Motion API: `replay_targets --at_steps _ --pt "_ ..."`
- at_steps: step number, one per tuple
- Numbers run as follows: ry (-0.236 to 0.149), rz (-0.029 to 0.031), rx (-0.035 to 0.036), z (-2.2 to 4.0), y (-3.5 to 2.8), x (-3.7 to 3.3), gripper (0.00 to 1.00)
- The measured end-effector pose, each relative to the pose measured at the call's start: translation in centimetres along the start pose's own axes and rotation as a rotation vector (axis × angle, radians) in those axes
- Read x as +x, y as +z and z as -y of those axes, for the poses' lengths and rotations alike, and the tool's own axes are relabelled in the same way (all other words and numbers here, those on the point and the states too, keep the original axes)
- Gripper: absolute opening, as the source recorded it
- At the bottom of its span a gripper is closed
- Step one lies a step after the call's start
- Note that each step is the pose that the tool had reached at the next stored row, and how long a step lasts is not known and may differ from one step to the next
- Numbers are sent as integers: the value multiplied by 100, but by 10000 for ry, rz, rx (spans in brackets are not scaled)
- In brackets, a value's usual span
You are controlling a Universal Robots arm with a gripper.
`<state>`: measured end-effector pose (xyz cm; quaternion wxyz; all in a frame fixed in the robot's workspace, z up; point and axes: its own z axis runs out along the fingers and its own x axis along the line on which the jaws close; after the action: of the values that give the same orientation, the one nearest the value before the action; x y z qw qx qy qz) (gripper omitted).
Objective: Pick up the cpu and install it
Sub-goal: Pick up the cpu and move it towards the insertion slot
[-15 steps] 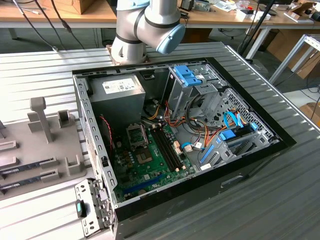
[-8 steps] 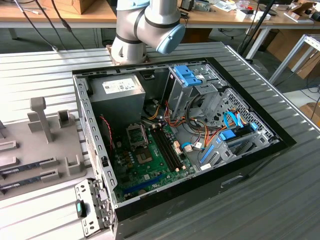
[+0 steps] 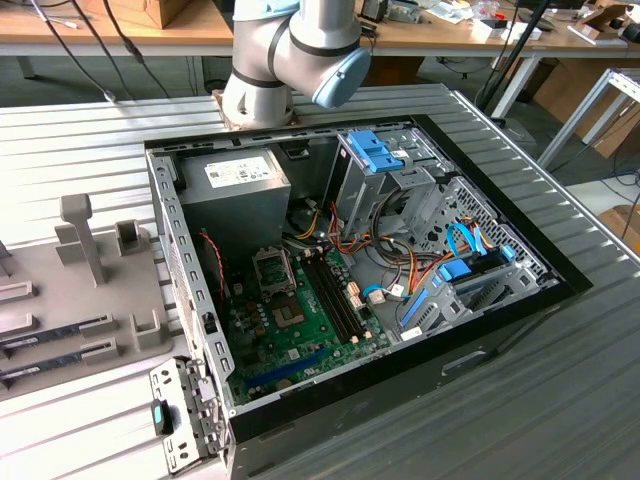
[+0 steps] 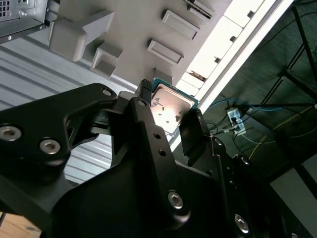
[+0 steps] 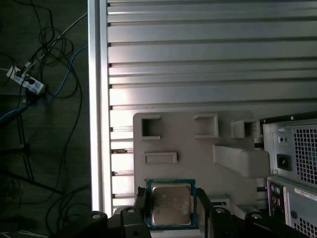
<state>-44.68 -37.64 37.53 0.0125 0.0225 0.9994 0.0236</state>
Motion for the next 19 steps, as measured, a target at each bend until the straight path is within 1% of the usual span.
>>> replay_targets --at_steps 7,10,14,16,18,19 --pt "1 -1 -27 -2 -40 -2 47" --pt "1 -2 -44 -3 -66 -4 47" --pt "1 -2 -44 -3 -74 -4 47" --pt "1 -2 -44 -5 -97 -4 47" --pt "1 0 -45 -7 -144 -5 47" --pt "0 0 -26 -7 -151 -6 47"
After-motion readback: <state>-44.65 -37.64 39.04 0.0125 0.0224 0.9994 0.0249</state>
